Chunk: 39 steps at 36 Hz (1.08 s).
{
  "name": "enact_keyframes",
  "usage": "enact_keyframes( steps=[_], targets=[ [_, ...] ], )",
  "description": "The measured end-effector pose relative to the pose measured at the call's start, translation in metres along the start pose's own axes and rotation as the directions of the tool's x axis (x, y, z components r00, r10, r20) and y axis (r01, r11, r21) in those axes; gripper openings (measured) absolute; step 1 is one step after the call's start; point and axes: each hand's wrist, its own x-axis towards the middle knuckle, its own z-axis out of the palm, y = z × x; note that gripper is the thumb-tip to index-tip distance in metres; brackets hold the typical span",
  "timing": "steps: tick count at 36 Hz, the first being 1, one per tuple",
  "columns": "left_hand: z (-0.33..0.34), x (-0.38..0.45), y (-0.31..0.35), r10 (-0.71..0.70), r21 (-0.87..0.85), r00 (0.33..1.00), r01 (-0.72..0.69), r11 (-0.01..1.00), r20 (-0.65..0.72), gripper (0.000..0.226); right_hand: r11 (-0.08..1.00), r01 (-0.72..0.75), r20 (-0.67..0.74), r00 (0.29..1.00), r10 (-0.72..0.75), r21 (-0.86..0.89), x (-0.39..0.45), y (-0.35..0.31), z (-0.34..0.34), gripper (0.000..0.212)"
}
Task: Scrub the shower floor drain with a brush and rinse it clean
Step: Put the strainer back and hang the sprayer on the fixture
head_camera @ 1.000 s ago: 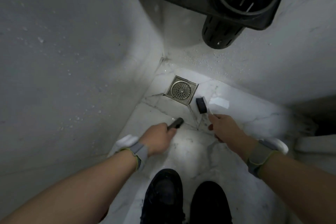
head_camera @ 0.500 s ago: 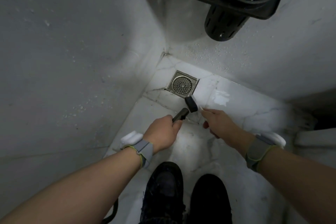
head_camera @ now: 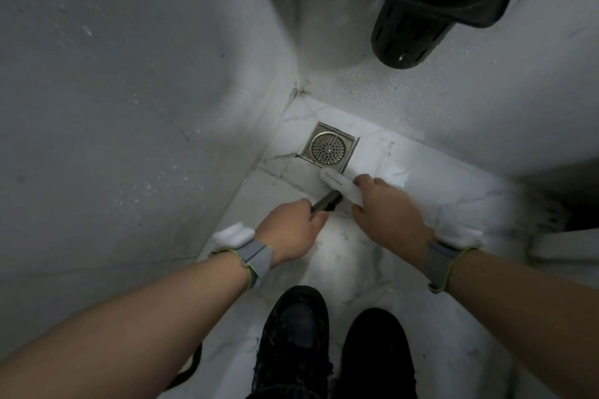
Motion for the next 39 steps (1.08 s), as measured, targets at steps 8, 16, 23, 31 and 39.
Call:
enact_keyframes(
  steps=[8, 16, 23, 31, 39],
  targets=[
    [0.001, 0.005, 0.009, 0.03, -0.106, 1.0, -0.029, 0.994, 0.007, 0.042, 0.999, -0.042, 0.065, 0.997, 0.04, 0.018, 0.026, -0.007, 0.003, 0.035],
    [-0.015, 0.037, -0.004, -0.096, -0.085, 0.994, 0.092, 0.992, -0.045, 0.046, 0.925, -0.253, 0.196, 0.96, 0.202, 0.284, 0.05, -0.007, 0.004, 0.033],
    [-0.028, 0.055, -0.014, -0.151, 0.007, 0.987, 0.152, 0.988, -0.062, 0.048, 0.739, -0.446, 0.263, 0.895, 0.36, 0.506, 0.072, -0.004, -0.006, 0.032],
    [-0.037, 0.059, -0.013, -0.229, -0.105, 0.973, 0.226, 0.968, -0.015, 0.043, 0.782, -0.455, 0.263, 0.889, 0.374, 0.426, 0.08, -0.004, -0.002, 0.03],
    [-0.046, 0.045, -0.016, -0.251, -0.102, 0.967, 0.253, 0.962, 0.036, 0.046, 0.816, -0.443, 0.233, 0.895, 0.38, 0.371, 0.074, -0.004, -0.001, 0.034]
  ],
)
